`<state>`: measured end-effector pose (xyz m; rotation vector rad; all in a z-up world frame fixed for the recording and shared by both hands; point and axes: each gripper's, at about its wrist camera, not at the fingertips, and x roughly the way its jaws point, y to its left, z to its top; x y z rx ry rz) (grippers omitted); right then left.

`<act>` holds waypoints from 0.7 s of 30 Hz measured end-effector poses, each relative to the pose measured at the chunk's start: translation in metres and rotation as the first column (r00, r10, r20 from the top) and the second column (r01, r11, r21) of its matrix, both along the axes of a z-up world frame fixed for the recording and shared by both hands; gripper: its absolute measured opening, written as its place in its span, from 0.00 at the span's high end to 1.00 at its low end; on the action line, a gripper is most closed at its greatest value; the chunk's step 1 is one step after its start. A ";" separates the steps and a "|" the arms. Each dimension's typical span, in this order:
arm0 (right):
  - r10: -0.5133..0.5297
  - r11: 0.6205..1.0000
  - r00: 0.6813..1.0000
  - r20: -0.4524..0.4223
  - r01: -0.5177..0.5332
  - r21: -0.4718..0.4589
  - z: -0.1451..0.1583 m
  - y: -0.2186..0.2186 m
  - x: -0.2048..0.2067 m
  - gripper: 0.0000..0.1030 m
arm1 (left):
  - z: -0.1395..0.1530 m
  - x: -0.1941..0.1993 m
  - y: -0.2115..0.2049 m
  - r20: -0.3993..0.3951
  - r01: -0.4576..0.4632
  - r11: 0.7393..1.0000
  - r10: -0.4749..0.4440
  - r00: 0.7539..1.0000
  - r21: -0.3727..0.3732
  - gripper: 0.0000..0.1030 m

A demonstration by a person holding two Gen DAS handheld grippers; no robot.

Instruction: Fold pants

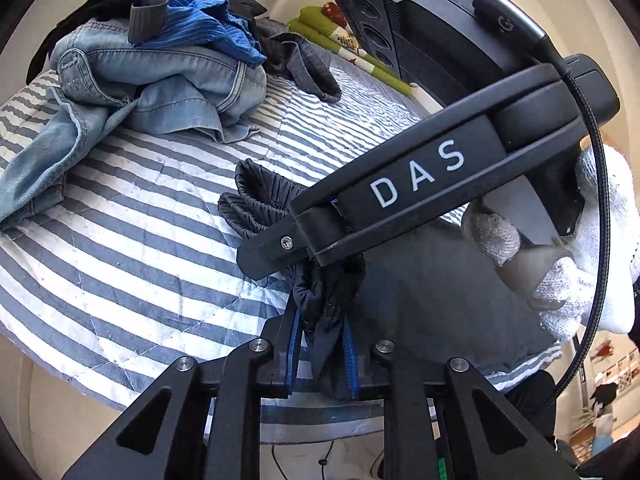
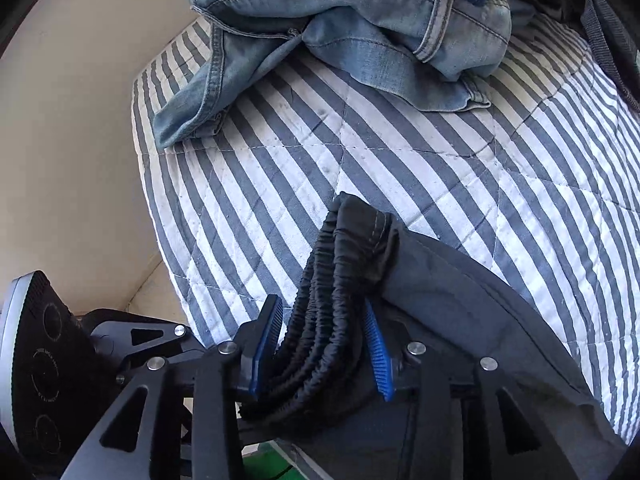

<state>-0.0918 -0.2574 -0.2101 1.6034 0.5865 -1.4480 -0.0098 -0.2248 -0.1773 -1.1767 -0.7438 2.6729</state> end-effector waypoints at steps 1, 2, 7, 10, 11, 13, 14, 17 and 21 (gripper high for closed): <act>-0.002 1.000 1.000 0.008 0.002 0.006 0.003 -0.001 -0.001 0.63 | 0.003 0.004 0.000 -0.014 0.000 1.000 0.000 1.000 0.004 0.82; -0.001 1.000 1.000 0.016 0.001 0.013 0.006 -0.003 0.000 0.63 | 0.006 0.006 0.000 -0.026 -0.002 1.000 0.002 1.000 0.002 0.82; 0.035 0.997 0.999 0.024 -0.037 0.072 -0.003 -0.022 0.010 0.63 | 0.012 0.011 0.011 -0.044 0.020 0.999 -0.021 0.999 -0.031 0.84; 0.035 0.994 0.999 0.024 -0.038 0.103 -0.017 -0.024 0.013 0.65 | 0.012 0.014 0.017 -0.032 0.038 0.998 -0.039 0.999 -0.052 0.84; 0.041 0.994 0.999 0.011 -0.042 0.101 -0.019 -0.023 0.014 0.74 | 0.012 0.016 0.018 -0.029 0.045 0.998 -0.047 0.998 -0.052 0.84; 0.029 0.996 1.000 -0.008 -0.029 0.087 -0.021 -0.018 0.012 0.83 | 0.016 0.020 0.017 -0.034 0.068 0.997 -0.069 0.997 -0.026 0.83; 0.005 0.998 1.000 0.009 -0.005 0.058 -0.019 -0.013 0.008 0.84 | 0.019 0.025 0.015 -0.043 0.083 0.997 -0.083 0.996 0.001 0.83; -0.088 0.994 0.995 0.051 0.091 -0.062 -0.006 0.012 -0.004 0.85 | 0.035 0.042 0.007 -0.112 0.111 0.992 -0.104 0.988 0.059 0.77; -0.231 0.931 0.959 0.164 0.267 -0.249 0.023 0.078 -0.023 0.85 | 0.048 0.051 -0.001 -0.152 0.092 0.992 -0.077 0.985 0.089 0.68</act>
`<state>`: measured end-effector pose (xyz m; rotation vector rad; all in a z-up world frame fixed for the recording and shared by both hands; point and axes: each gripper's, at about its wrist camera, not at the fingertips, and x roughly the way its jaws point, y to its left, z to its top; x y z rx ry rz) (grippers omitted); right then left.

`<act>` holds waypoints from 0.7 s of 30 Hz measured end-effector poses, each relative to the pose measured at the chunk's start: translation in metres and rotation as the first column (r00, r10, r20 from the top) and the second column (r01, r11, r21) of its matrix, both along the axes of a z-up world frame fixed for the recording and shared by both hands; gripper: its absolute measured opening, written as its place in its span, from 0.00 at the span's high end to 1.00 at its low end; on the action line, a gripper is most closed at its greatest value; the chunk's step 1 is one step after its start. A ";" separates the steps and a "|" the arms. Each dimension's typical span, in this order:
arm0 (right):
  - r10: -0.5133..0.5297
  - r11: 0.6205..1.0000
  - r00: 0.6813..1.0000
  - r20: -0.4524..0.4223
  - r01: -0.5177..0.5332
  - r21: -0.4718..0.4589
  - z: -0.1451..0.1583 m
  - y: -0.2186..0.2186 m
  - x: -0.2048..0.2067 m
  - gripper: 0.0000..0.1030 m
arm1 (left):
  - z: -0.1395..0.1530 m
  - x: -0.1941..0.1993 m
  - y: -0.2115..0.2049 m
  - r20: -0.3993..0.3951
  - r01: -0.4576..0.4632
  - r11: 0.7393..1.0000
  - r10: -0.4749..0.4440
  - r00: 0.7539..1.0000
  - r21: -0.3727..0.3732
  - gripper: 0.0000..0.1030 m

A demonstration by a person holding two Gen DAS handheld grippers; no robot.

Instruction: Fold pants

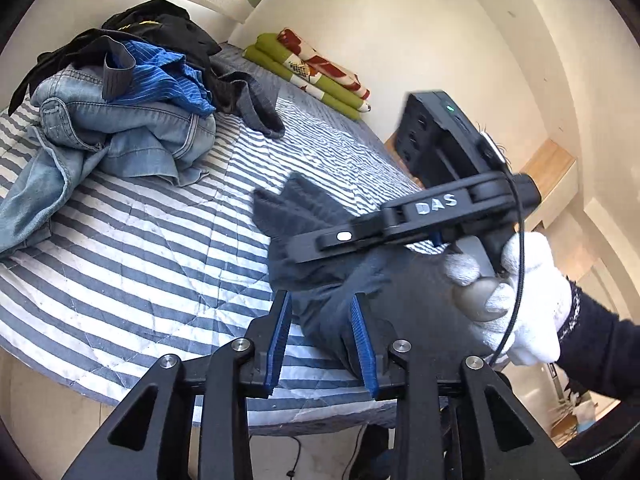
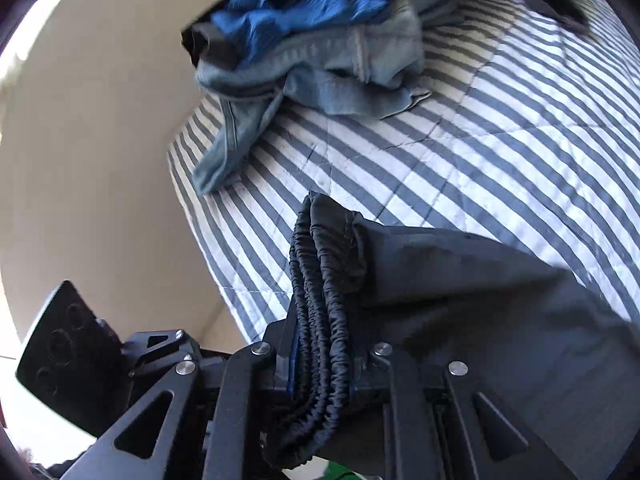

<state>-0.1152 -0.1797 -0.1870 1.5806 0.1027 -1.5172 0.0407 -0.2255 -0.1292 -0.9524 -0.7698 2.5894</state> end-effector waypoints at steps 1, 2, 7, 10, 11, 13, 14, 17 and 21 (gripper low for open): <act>-0.035 0.999 0.999 0.003 0.035 -0.035 0.006 0.015 -0.003 0.86 | 0.004 -0.002 0.001 0.007 -0.011 1.000 0.011 1.000 -0.021 0.68; -0.069 0.996 0.998 0.001 0.069 -0.061 0.012 0.028 -0.003 0.86 | 0.005 -0.006 0.005 0.017 -0.015 0.999 0.016 1.000 -0.047 0.68; -0.232 0.963 0.972 -0.027 0.226 -0.149 0.043 0.108 -0.021 0.86 | 0.008 -0.039 0.045 0.043 0.074 0.993 -0.070 0.997 -0.096 0.68; -0.339 0.925 0.939 -0.058 0.322 -0.202 0.069 0.181 -0.028 0.86 | 0.016 -0.063 0.088 0.042 0.163 0.977 -0.159 0.986 -0.137 0.68; -0.374 0.912 0.925 -0.075 0.351 -0.211 0.078 0.207 -0.030 0.86 | 0.026 -0.059 0.105 0.040 0.195 0.970 -0.191 0.981 -0.146 0.68; -0.453 0.880 0.885 -0.109 0.424 -0.212 0.089 0.262 -0.034 0.86 | 0.034 -0.069 0.143 0.041 0.265 0.950 -0.262 0.964 -0.165 0.68; -0.494 0.860 0.861 -0.121 0.464 -0.211 0.093 0.291 -0.036 0.86 | 0.035 -0.077 0.163 0.042 0.297 0.937 -0.294 0.955 -0.182 0.68; -0.599 0.801 0.769 -0.223 0.574 -0.172 0.104 0.379 -0.040 0.86 | 0.037 -0.089 0.222 0.056 0.396 0.896 -0.393 0.918 -0.201 0.68; -0.701 0.695 0.655 -0.283 0.715 -0.067 0.089 0.488 -0.051 0.86 | 0.024 -0.108 0.304 0.104 0.516 0.825 -0.507 0.856 -0.231 0.68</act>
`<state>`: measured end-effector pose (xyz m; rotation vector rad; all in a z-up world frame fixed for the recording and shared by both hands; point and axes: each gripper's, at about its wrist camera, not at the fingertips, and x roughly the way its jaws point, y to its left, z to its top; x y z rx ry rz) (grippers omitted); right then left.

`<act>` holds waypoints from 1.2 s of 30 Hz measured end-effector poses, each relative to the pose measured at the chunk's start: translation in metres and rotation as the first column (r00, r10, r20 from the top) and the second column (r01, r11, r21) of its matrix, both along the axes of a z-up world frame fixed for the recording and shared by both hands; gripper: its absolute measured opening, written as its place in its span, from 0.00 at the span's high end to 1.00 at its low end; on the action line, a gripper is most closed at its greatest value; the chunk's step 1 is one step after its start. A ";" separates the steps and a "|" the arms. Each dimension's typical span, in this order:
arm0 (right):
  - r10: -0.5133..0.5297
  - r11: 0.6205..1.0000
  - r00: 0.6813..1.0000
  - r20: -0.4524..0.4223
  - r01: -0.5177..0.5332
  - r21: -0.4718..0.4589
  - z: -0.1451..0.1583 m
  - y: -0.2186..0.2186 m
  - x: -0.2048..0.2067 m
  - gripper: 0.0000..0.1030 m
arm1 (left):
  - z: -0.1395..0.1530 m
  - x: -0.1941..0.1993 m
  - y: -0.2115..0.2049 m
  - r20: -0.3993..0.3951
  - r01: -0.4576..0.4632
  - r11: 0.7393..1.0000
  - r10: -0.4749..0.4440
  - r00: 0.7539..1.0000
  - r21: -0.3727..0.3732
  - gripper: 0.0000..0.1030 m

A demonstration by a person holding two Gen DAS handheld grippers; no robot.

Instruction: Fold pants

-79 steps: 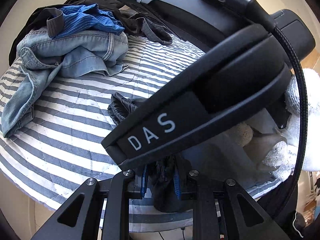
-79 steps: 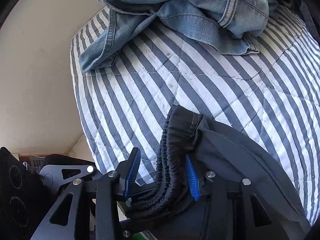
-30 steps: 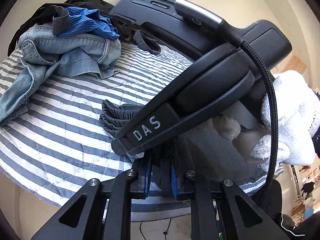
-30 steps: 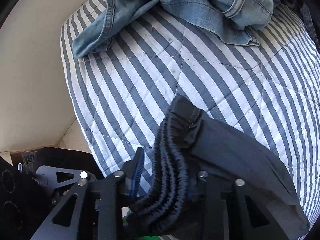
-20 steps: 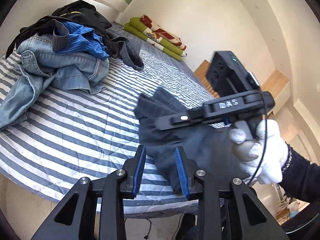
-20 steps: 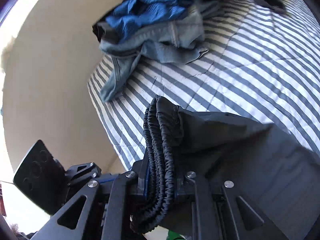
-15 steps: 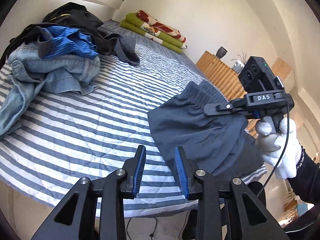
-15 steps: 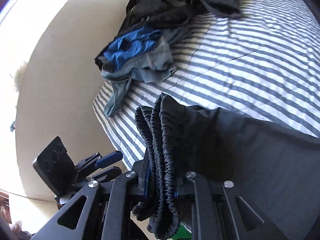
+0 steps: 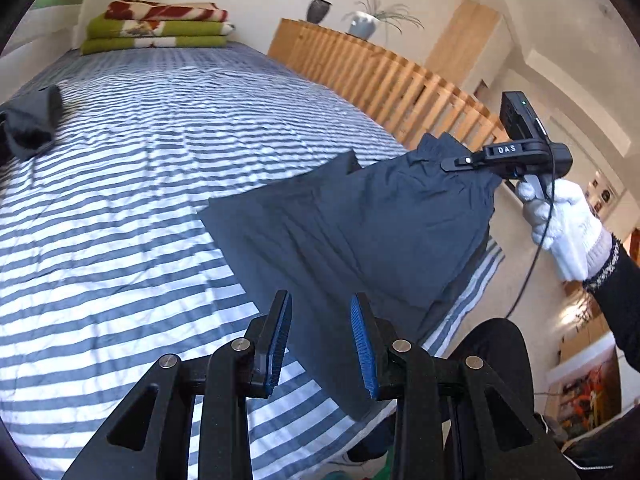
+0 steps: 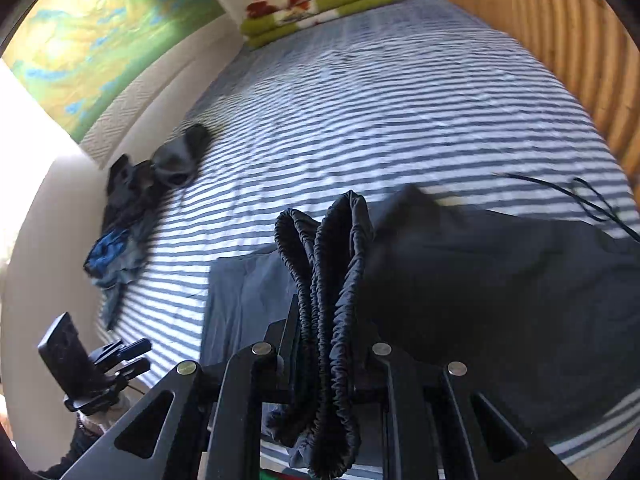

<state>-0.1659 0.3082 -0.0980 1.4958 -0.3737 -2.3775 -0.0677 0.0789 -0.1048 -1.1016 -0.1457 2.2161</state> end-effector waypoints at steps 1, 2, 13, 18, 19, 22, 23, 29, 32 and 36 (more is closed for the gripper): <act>-0.040 0.999 0.999 0.008 0.040 0.028 -0.004 0.029 -0.001 0.86 | -0.005 -0.004 0.018 0.007 0.029 0.999 -0.029 1.000 -0.016 0.68; -0.080 0.996 0.997 0.019 0.079 0.039 -0.010 0.054 -0.004 0.86 | -0.009 -0.006 0.034 0.010 0.056 0.998 -0.055 0.998 -0.034 0.68; -0.199 0.980 0.978 0.066 0.198 0.018 -0.051 0.170 -0.007 0.86 | -0.045 -0.031 0.132 0.083 0.156 0.977 -0.145 0.986 -0.146 0.68; -0.204 0.978 0.979 0.027 0.203 0.047 -0.047 0.192 -0.010 0.86 | -0.061 -0.034 0.149 0.107 0.178 0.967 -0.161 0.981 -0.182 0.68; -0.209 0.977 0.977 0.028 0.208 0.048 -0.050 0.197 -0.011 0.86 | -0.063 -0.035 0.152 0.110 0.182 0.965 -0.163 0.980 -0.188 0.68; -0.203 0.977 0.977 0.065 0.198 0.084 -0.065 0.206 -0.014 0.83 | -0.068 -0.034 0.160 0.115 0.193 0.959 -0.172 0.978 -0.206 0.68; -0.208 0.974 0.975 0.083 0.198 0.113 -0.070 0.210 -0.015 0.74 | -0.068 -0.033 0.160 0.114 0.196 0.959 -0.176 0.978 -0.204 0.68; -0.354 0.913 0.934 -0.042 0.355 0.199 -0.046 0.240 0.003 0.54 | -0.066 -0.033 0.158 0.107 0.193 0.962 -0.175 0.979 -0.192 0.68; -0.285 0.937 0.956 -0.070 0.293 0.191 -0.038 0.226 0.000 0.54 | -0.066 -0.032 0.158 0.109 0.197 0.960 -0.178 0.978 -0.197 0.68; -0.253 0.928 0.966 -0.046 0.256 0.270 -0.052 0.205 -0.021 0.54 | -0.068 -0.033 0.158 0.107 0.198 0.957 -0.178 0.978 -0.212 0.68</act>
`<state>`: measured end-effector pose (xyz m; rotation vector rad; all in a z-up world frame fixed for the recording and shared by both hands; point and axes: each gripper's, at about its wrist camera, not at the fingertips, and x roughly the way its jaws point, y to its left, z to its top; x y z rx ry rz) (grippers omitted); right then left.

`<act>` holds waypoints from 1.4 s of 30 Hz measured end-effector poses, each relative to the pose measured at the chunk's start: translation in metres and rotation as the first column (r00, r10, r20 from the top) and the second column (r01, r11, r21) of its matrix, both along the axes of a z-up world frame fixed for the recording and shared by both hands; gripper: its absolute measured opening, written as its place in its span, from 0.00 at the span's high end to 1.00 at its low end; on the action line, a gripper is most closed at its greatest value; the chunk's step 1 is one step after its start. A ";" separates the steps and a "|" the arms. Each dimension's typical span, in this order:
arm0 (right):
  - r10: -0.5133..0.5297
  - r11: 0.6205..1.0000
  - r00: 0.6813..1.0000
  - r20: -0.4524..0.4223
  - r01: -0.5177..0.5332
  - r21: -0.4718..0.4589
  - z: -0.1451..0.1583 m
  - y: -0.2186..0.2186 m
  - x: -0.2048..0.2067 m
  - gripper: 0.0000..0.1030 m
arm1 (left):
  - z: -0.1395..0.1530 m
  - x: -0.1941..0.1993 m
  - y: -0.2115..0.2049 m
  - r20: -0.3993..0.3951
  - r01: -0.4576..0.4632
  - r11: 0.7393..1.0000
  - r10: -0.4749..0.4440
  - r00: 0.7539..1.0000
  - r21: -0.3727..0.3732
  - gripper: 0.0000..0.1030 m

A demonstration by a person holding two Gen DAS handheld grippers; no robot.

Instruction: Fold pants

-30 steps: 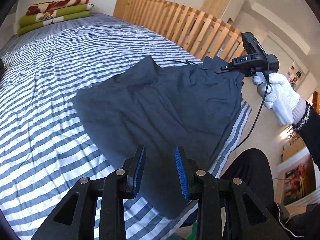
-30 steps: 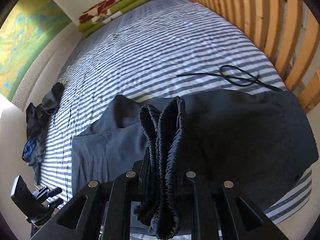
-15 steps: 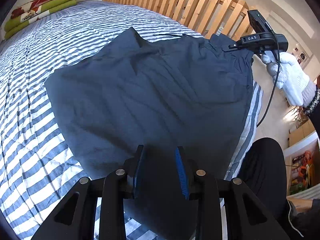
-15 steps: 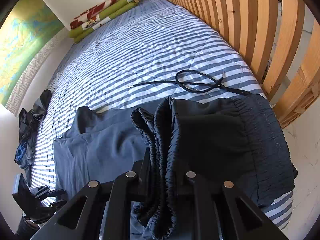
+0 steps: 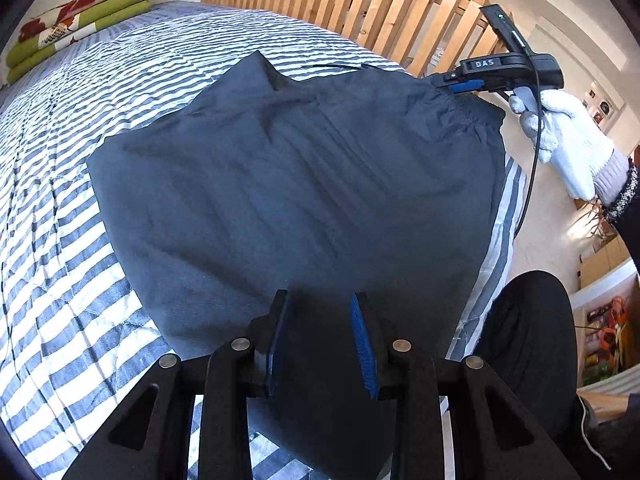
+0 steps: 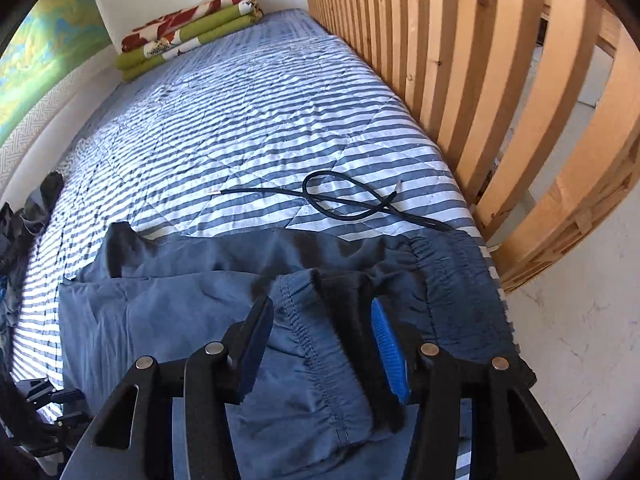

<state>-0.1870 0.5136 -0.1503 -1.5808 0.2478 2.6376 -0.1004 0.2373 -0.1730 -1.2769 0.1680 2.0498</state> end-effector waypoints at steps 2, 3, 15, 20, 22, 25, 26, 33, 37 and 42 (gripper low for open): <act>-0.017 1.000 0.999 0.041 0.016 0.025 -0.013 -0.004 -0.009 0.64 | 0.001 0.002 0.000 -0.007 0.007 1.000 -0.007 1.000 -0.010 0.68; -0.018 0.999 0.998 0.059 0.016 0.034 -0.018 -0.005 -0.012 0.72 | 0.001 0.003 0.000 -0.009 0.011 1.000 -0.011 1.000 -0.013 0.68; -0.117 0.992 0.993 0.024 0.116 0.044 -0.005 0.016 0.003 0.72 | 0.013 0.016 -0.031 -0.030 -0.039 0.999 0.039 0.999 0.008 0.68; -0.002 0.999 1.000 0.013 0.001 0.040 0.002 -0.012 0.036 0.64 | 0.012 0.027 -0.041 -0.024 -0.042 0.999 0.042 0.999 -0.002 0.65; 0.050 0.991 0.996 0.068 -0.058 0.123 -0.014 -0.023 0.042 0.64 | 0.009 0.030 -0.043 -0.022 -0.042 0.999 0.042 0.999 -0.019 0.65; -0.024 0.958 0.982 0.186 -0.030 0.285 -0.044 -0.013 0.039 0.64 | 0.010 0.032 -0.047 -0.012 -0.073 0.997 0.073 0.997 -0.007 0.65; -0.035 0.964 0.980 0.193 -0.019 0.266 -0.047 -0.008 0.038 0.63 | 0.012 0.034 -0.051 -0.008 -0.086 0.996 0.086 0.996 0.004 0.65; -0.080 0.995 0.997 -0.001 0.080 0.063 0.022 -0.008 0.055 0.61 | 0.023 0.030 -0.069 -0.039 -0.126 0.992 0.125 0.991 -0.018 0.63; -0.105 0.994 0.990 -0.095 0.103 -0.020 0.060 -0.007 0.067 0.61 | 0.030 0.008 -0.080 -0.036 -0.165 0.986 0.164 0.986 -0.022 0.59; -0.121 0.992 0.989 -0.082 0.116 -0.056 0.064 -0.006 0.065 0.61 | 0.029 -0.014 -0.081 -0.037 -0.185 0.982 0.184 0.982 -0.039 0.56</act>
